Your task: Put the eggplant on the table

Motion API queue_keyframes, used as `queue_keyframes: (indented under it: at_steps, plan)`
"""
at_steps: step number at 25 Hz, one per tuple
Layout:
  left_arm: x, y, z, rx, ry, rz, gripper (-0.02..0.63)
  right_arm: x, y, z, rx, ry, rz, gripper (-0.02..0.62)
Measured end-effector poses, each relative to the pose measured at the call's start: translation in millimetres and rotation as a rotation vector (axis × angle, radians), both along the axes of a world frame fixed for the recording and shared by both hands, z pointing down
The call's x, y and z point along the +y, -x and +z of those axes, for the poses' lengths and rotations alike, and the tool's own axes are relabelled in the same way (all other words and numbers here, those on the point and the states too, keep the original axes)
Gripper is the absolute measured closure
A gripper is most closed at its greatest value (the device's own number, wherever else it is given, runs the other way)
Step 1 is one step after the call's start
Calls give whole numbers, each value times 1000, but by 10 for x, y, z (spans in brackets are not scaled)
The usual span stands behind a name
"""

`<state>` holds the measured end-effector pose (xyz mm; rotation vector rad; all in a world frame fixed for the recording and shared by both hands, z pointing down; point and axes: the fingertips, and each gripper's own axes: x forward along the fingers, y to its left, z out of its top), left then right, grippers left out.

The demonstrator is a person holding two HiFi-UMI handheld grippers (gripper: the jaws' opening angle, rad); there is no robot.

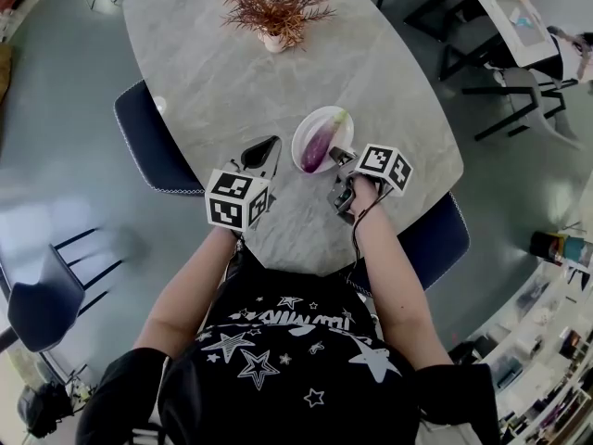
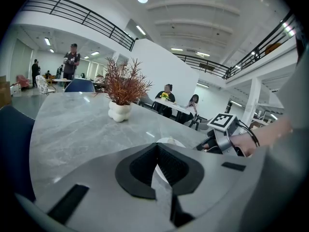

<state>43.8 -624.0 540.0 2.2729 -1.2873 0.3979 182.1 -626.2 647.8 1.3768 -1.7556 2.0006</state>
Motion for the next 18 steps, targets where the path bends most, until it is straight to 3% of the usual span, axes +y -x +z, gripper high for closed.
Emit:
queue_keyframes:
  at_steps: [7, 18]
  plan:
    - [16, 14, -38, 8, -8, -1, 598, 19, 2, -14, 99, -5, -62, 554]
    - [82, 91, -67, 21, -15, 0, 598, 122, -87, -9, 145, 0, -45, 534]
